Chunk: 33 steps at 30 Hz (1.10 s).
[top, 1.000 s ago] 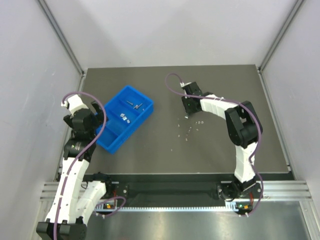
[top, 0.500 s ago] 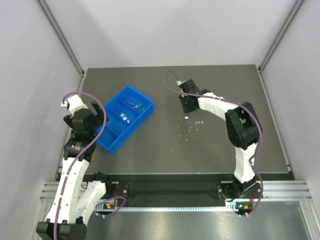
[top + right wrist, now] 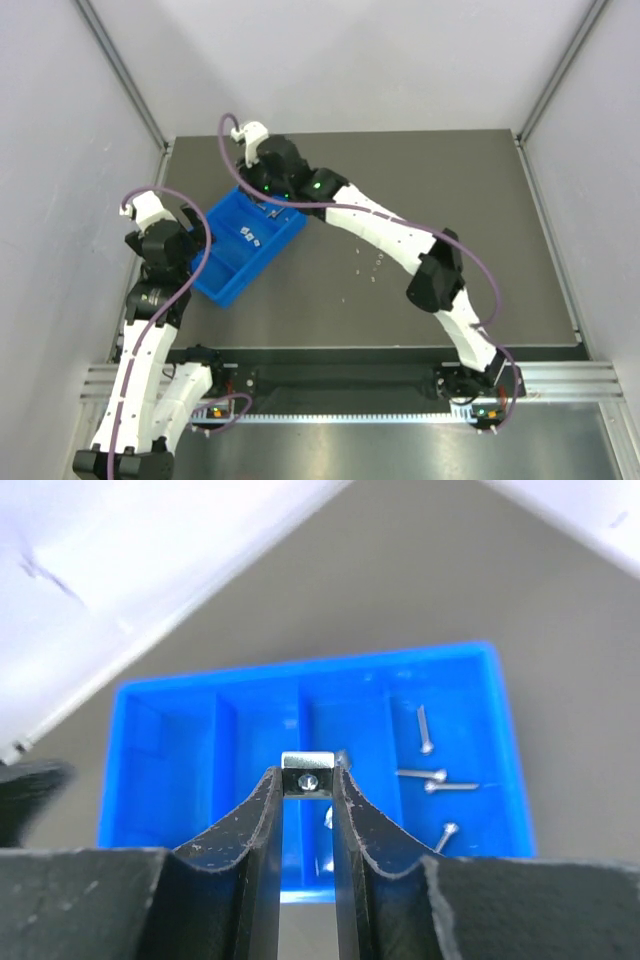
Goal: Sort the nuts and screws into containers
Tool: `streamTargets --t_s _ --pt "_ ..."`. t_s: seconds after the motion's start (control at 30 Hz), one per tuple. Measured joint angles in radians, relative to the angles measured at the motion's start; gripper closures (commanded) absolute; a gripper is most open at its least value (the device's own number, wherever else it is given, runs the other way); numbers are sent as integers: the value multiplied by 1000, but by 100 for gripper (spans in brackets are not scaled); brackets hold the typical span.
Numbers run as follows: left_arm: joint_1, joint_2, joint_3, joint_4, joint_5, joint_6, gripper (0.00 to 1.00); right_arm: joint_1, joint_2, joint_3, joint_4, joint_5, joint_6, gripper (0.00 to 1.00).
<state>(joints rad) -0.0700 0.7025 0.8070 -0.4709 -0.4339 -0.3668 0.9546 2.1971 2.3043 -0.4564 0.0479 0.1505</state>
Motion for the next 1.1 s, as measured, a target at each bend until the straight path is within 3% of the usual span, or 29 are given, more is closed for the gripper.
streamTargets --t_s 0.27,1.1 --pt "0 -11 0 0 0 0 1 13 181 6 -10 -6 19 92" --pt "0 -13 -7 0 -2 1 1 103 250 5 8 -37 29 92"
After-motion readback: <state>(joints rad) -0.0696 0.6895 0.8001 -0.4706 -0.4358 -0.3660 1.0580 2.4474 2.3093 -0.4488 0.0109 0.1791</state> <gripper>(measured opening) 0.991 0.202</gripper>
